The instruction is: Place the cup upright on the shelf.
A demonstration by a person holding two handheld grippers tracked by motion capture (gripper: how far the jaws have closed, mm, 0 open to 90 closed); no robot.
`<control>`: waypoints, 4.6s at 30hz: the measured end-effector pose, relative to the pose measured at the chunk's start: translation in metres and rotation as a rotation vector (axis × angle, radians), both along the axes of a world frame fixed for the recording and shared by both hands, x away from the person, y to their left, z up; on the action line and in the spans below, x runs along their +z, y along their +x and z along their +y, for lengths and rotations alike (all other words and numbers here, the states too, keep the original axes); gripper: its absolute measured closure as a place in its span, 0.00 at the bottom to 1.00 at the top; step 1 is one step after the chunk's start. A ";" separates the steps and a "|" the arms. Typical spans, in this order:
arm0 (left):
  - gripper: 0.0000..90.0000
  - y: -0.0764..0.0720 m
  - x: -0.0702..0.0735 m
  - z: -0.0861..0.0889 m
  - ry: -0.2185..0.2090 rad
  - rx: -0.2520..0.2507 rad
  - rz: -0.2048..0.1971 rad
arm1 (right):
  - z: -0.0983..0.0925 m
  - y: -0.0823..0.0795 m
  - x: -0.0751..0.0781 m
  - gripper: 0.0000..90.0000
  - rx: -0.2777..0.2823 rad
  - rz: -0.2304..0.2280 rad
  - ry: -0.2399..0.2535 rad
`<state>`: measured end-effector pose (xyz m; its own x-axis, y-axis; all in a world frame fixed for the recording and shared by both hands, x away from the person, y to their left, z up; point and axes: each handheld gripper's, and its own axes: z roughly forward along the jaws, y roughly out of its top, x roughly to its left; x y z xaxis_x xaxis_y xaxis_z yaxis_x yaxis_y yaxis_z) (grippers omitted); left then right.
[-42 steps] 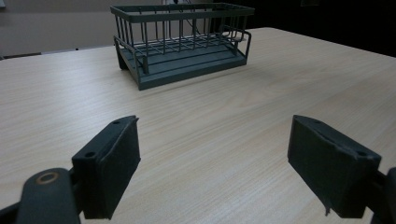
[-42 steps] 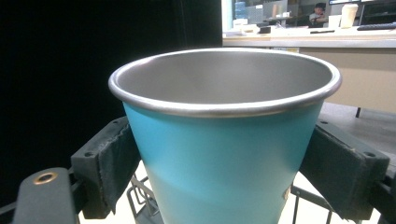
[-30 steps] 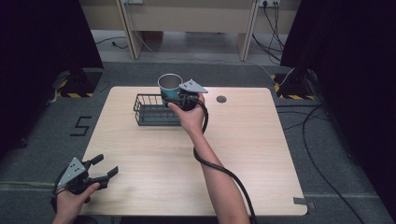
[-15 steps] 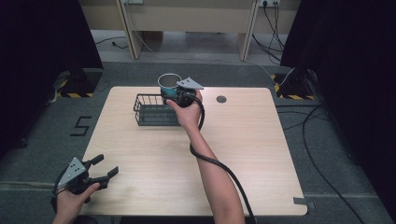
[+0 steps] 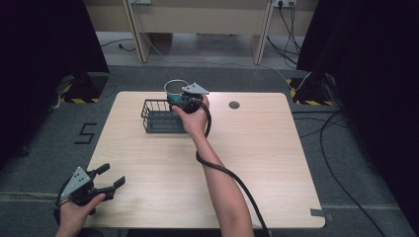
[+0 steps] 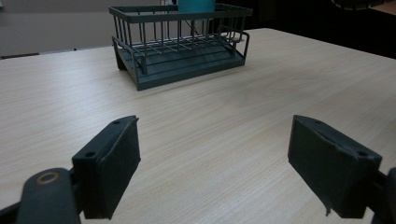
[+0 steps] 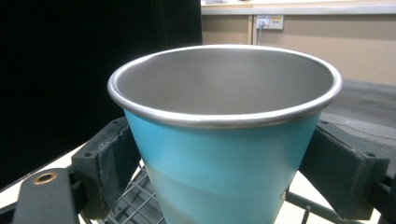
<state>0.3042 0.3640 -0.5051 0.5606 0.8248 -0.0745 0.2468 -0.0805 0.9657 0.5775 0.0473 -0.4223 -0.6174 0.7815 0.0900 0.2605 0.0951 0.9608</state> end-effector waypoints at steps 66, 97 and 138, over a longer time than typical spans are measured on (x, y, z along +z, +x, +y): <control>0.18 0.001 0.000 0.000 0.002 0.005 0.003 | -0.016 -0.053 -0.025 0.17 -0.004 0.065 -0.065; 0.18 0.001 0.000 -0.001 0.019 0.008 0.003 | -0.071 -0.093 -0.022 0.19 0.033 0.079 -0.046; 0.18 0.001 0.000 -0.001 0.023 0.012 0.003 | -0.136 -0.131 -0.029 0.19 -0.004 0.088 -0.069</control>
<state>0.3055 0.3630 -0.5050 0.5504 0.8330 -0.0566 0.2505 -0.1001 0.9629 0.4465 -0.0888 -0.4509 -0.6065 0.7900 0.0897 0.3440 0.1590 0.9254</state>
